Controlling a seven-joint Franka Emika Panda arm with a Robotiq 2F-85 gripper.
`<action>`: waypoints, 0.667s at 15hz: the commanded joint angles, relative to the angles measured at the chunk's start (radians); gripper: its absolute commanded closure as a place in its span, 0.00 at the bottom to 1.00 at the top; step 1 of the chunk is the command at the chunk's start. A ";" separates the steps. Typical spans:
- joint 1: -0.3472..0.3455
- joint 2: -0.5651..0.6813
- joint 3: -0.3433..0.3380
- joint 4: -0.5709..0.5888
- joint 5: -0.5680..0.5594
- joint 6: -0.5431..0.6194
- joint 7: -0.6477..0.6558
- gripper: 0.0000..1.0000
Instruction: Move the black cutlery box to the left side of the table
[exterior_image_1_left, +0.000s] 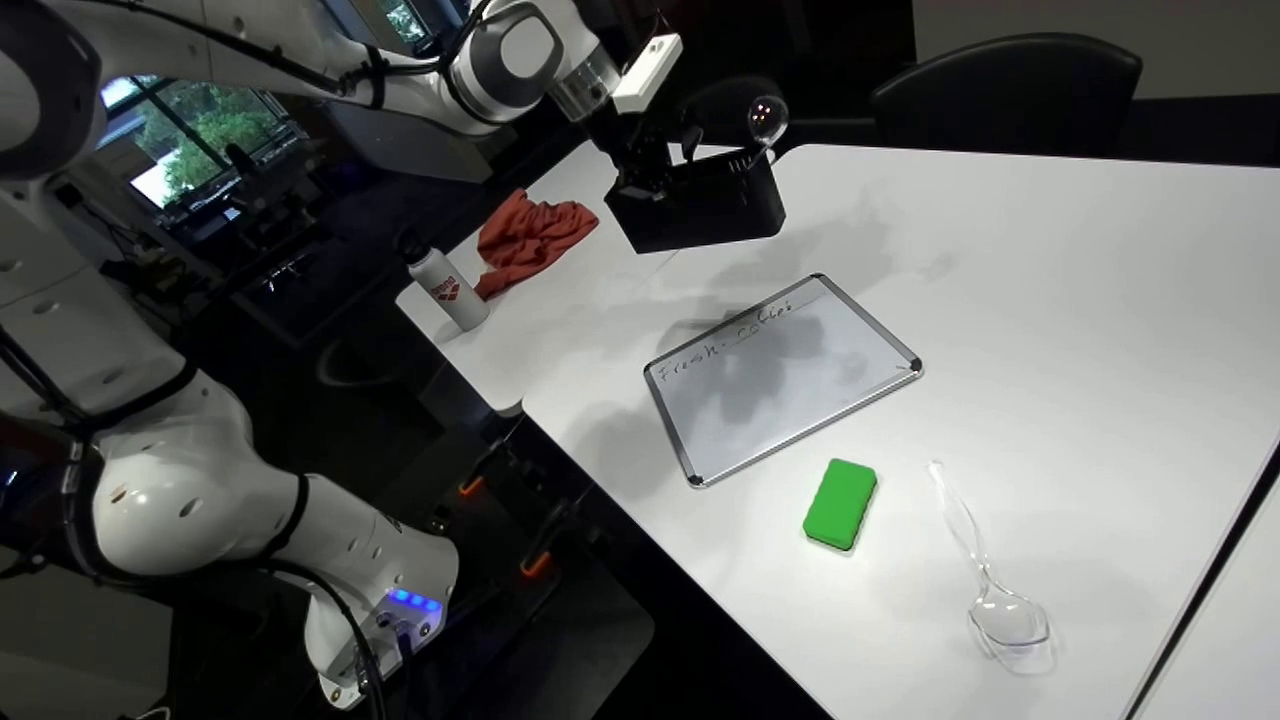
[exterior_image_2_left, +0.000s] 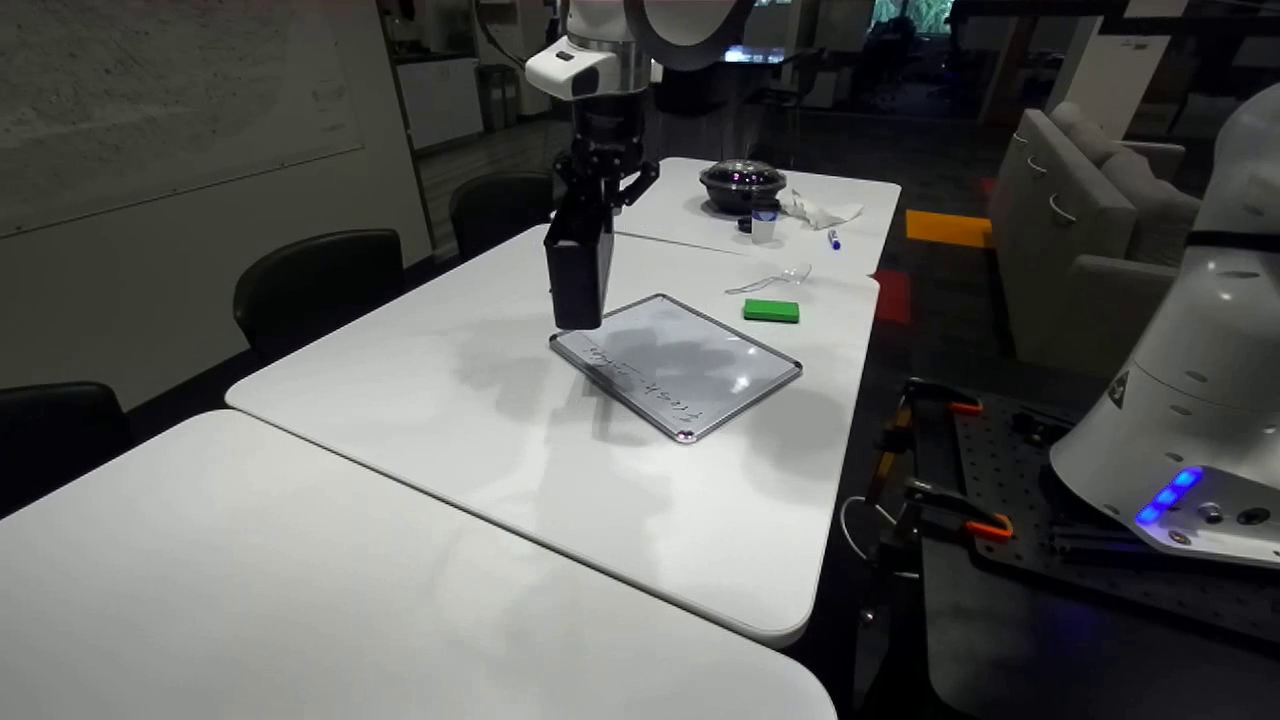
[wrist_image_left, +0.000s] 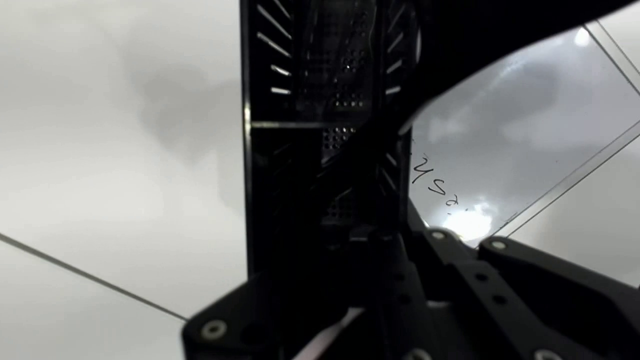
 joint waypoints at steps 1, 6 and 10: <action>0.029 -0.077 0.015 -0.119 -0.022 0.072 -0.125 0.99; 0.059 -0.035 0.015 -0.125 -0.009 0.071 -0.224 0.95; 0.061 -0.049 0.014 -0.151 -0.014 0.085 -0.276 0.95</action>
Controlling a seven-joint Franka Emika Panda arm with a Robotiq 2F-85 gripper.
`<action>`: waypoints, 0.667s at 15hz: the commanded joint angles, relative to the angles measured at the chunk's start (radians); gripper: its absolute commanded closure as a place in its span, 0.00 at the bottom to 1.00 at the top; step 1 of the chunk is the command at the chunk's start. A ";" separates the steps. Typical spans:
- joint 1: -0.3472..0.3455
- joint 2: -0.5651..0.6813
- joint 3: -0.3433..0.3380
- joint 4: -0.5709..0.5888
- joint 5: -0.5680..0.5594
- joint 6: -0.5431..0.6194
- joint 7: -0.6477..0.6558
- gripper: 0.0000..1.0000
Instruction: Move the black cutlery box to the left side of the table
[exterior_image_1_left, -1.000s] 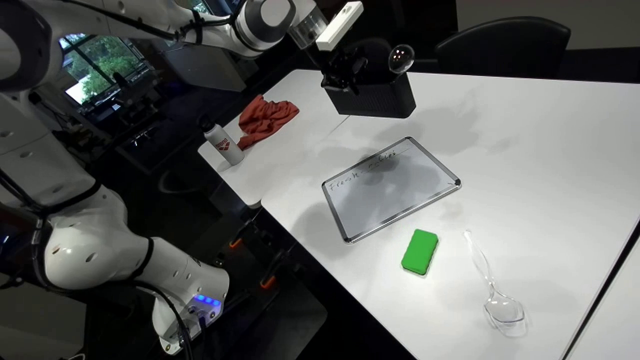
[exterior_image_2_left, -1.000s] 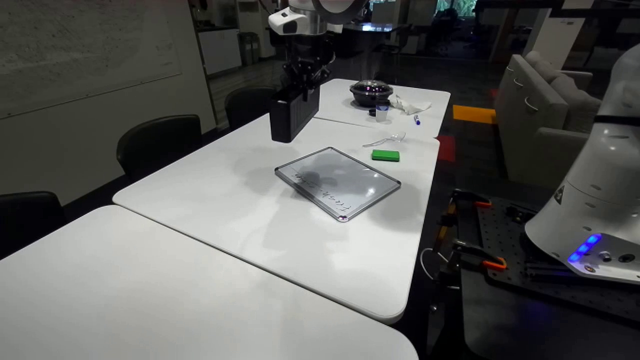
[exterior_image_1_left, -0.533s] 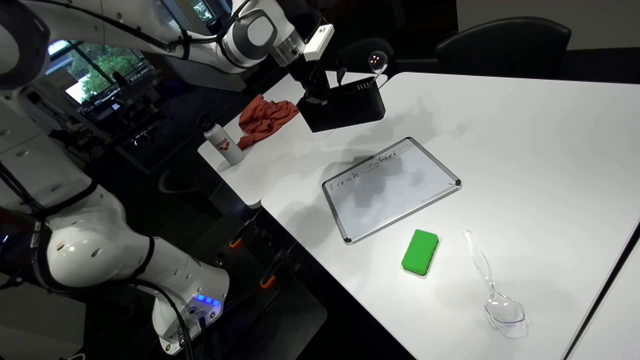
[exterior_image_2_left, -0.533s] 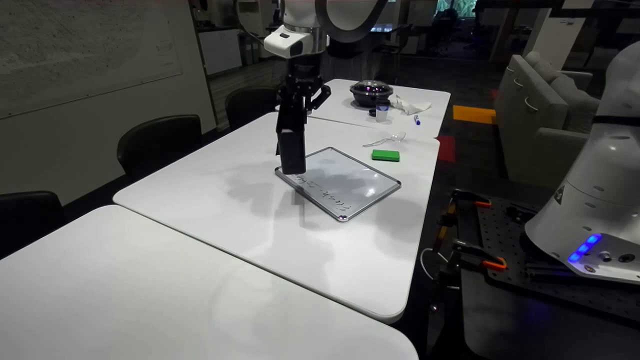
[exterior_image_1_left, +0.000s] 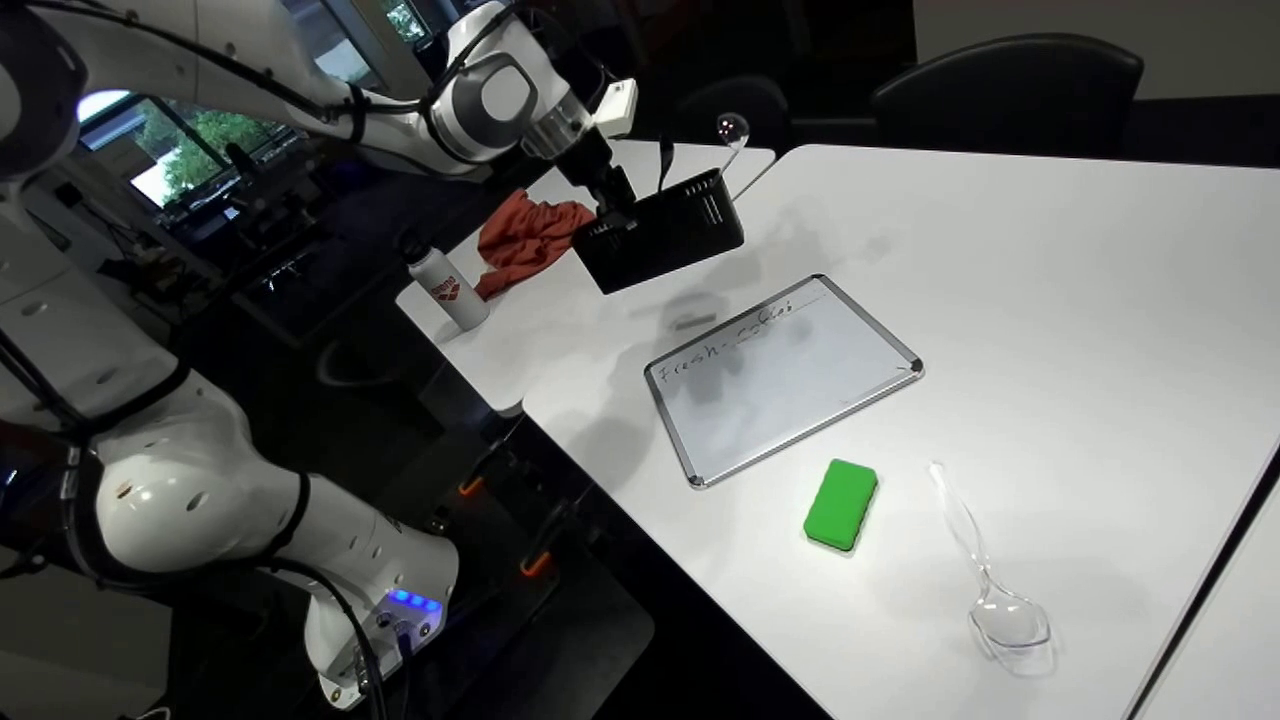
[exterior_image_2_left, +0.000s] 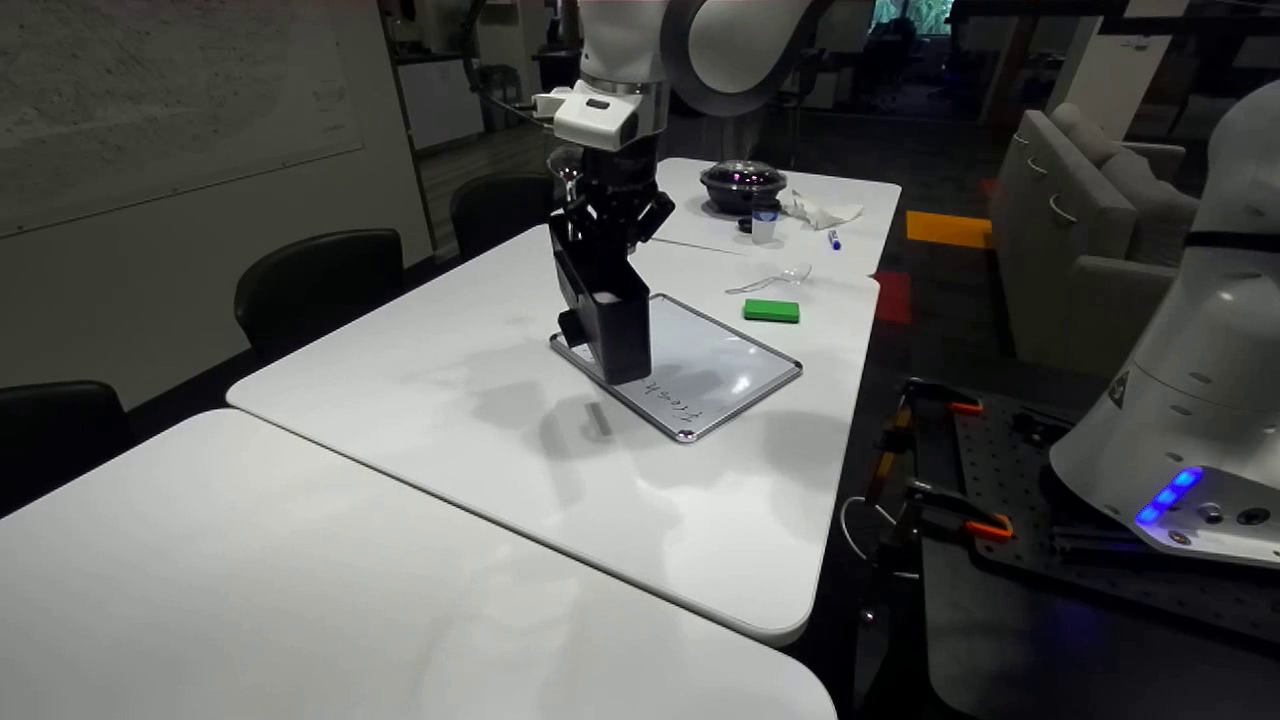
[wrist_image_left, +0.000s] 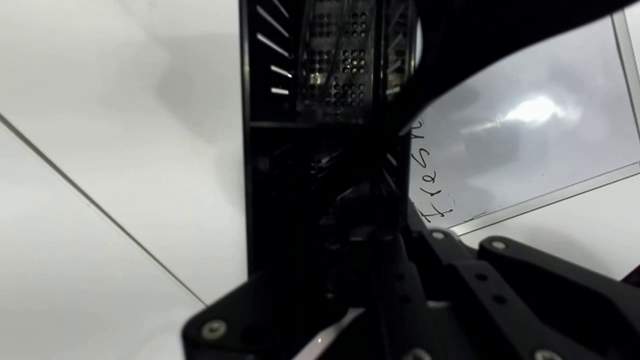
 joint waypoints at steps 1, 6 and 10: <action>0.012 -0.002 -0.012 0.001 0.004 -0.002 -0.003 0.95; 0.034 0.052 0.006 0.015 -0.033 0.095 -0.063 0.99; 0.063 0.090 0.009 0.004 -0.130 0.221 -0.138 0.99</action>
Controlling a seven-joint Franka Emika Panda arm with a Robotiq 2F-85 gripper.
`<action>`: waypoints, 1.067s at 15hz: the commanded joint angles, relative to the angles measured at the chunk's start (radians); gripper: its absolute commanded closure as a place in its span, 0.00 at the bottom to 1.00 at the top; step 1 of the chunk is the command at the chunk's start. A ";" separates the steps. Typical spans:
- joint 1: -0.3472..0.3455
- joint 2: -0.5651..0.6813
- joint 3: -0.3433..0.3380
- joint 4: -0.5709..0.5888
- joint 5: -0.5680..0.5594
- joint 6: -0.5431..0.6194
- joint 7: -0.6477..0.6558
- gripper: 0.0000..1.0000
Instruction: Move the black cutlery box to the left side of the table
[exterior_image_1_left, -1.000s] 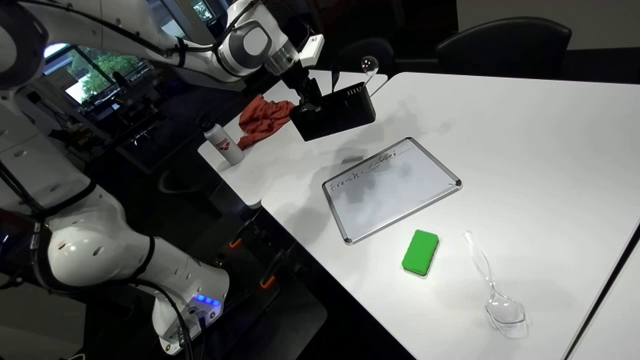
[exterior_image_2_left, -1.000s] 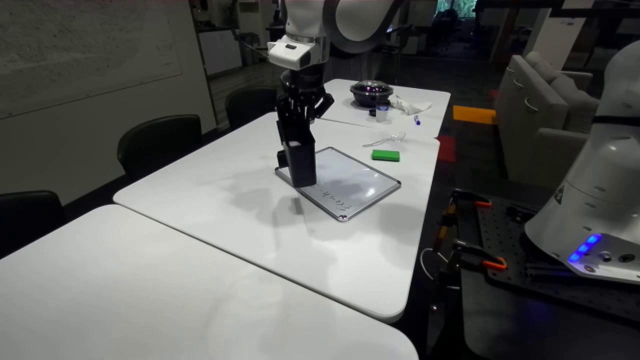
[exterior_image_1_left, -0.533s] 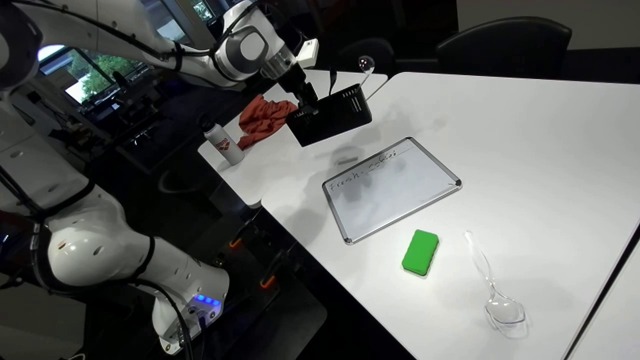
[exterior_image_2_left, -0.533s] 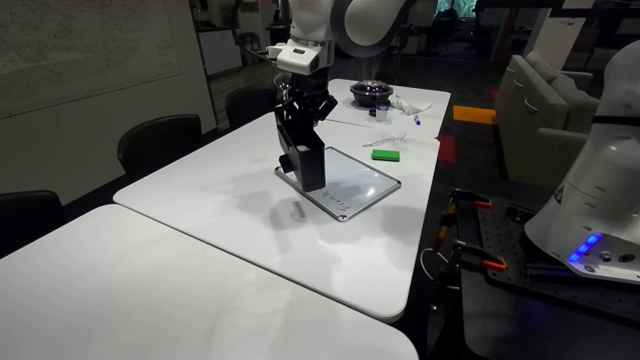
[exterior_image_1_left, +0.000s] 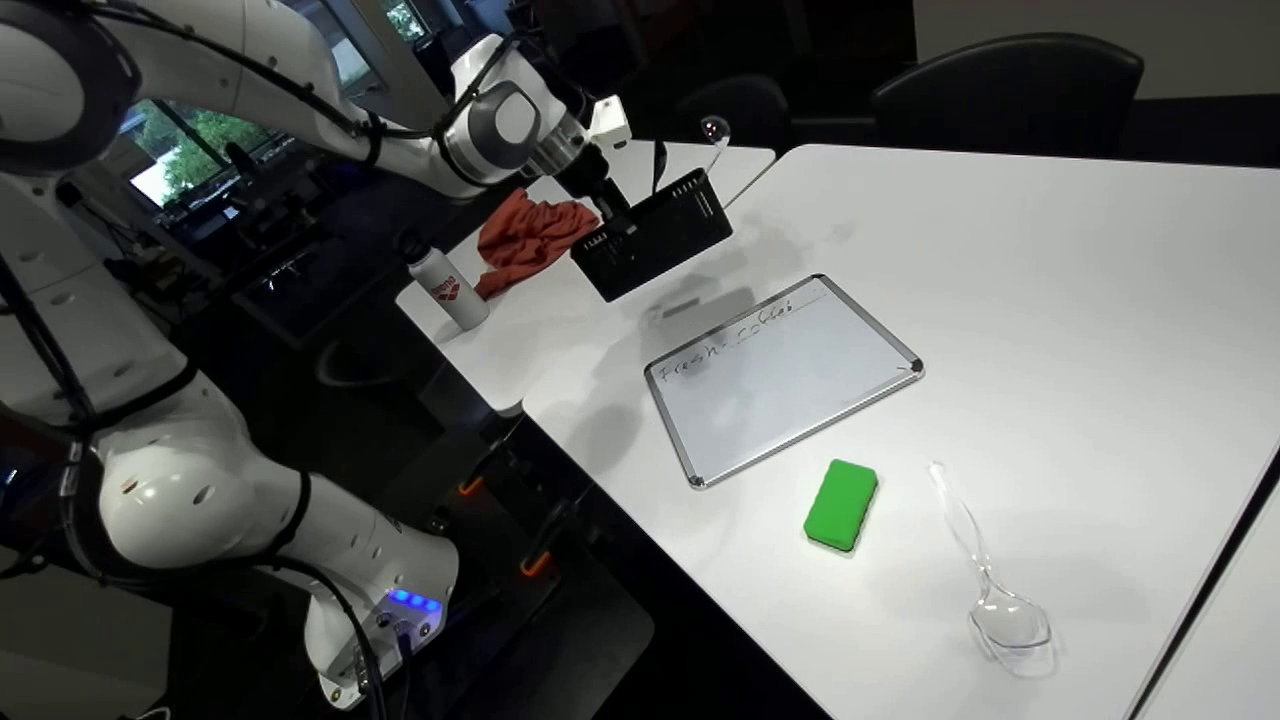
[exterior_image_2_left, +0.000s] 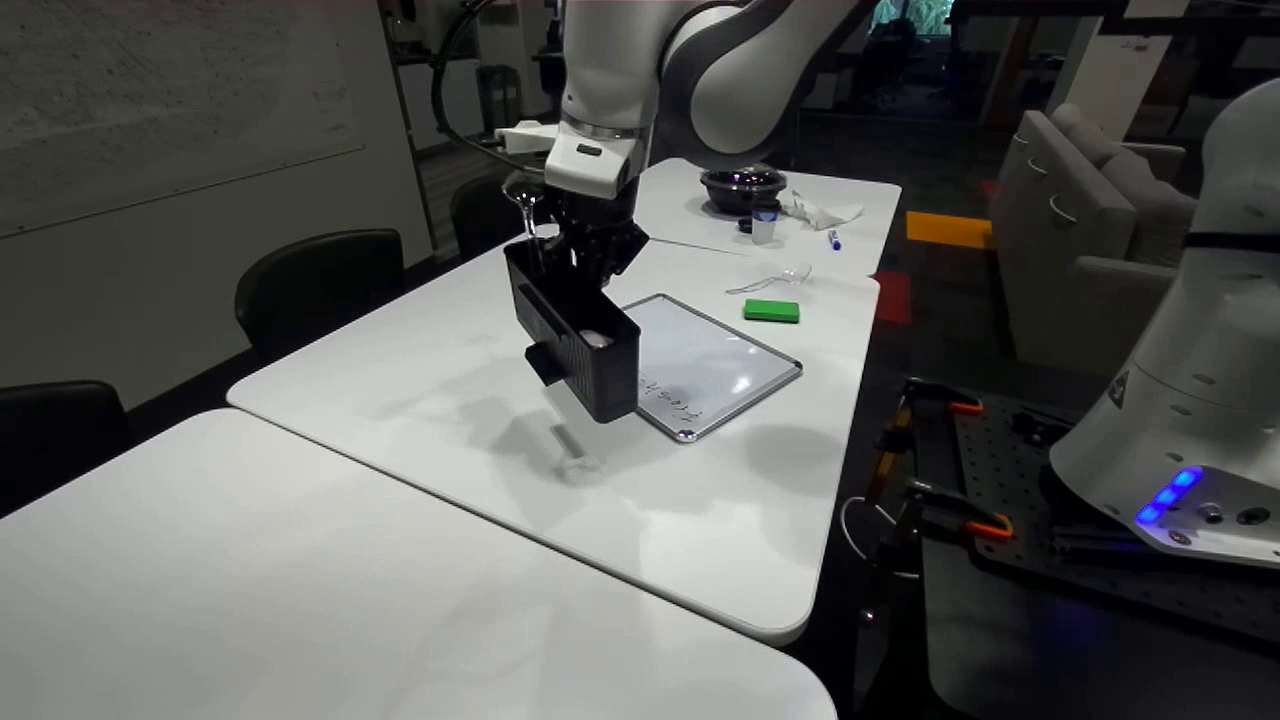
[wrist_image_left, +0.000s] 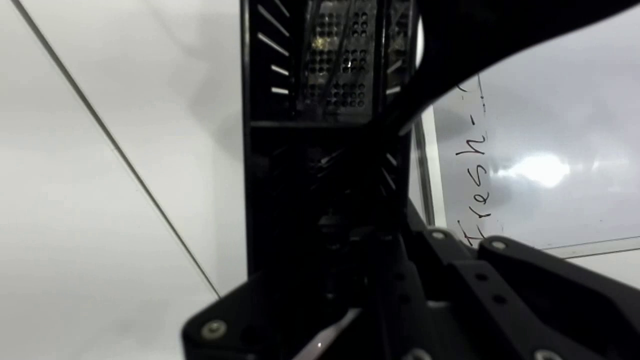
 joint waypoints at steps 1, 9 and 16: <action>0.018 0.021 0.002 0.002 -0.073 0.112 -0.068 0.99; -0.004 0.143 0.023 0.038 -0.041 0.233 -0.165 0.99; -0.024 0.225 0.052 0.099 -0.023 0.222 -0.226 0.99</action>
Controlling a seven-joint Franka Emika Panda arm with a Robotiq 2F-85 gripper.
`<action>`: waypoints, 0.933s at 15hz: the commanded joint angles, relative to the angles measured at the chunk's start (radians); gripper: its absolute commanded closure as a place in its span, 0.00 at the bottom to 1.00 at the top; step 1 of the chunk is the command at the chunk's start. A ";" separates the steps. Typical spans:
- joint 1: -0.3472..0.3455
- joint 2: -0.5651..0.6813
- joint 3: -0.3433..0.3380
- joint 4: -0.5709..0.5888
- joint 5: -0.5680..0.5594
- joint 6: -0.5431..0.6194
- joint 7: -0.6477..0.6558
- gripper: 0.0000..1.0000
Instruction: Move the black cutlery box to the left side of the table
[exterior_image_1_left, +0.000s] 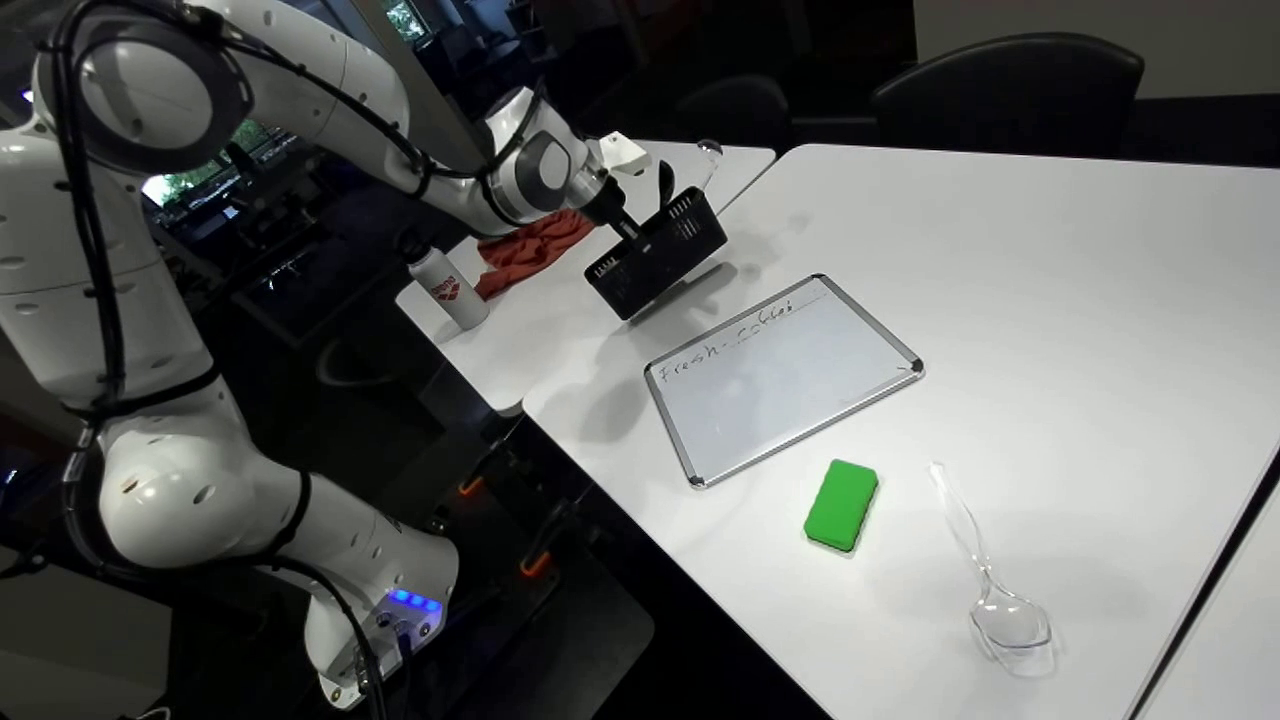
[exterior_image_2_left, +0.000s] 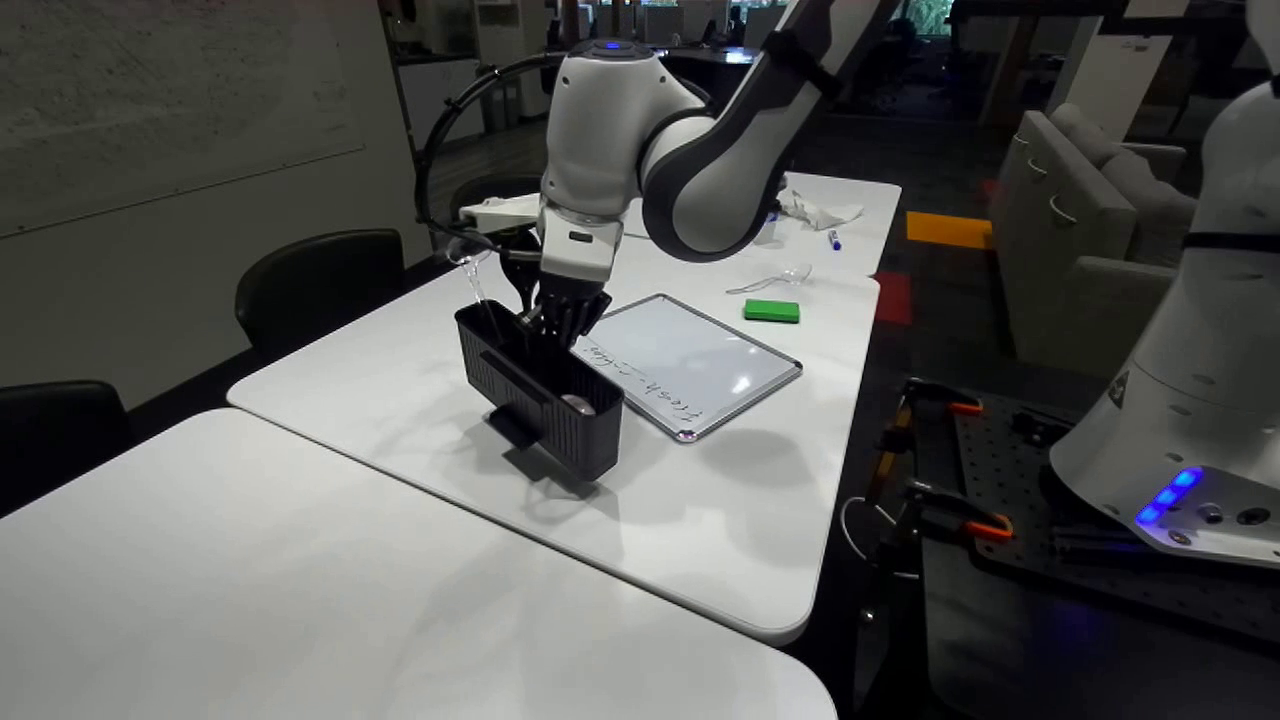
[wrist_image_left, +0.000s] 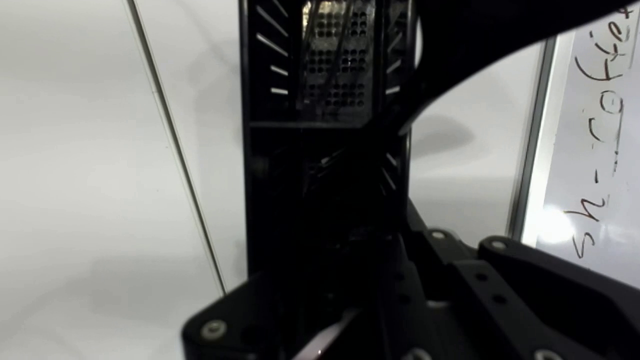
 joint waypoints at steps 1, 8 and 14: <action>-0.031 0.035 0.037 0.045 0.033 0.014 -0.064 0.99; -0.043 0.104 0.061 0.101 0.059 -0.001 -0.086 0.99; -0.049 0.151 0.074 0.138 0.074 -0.017 -0.089 0.99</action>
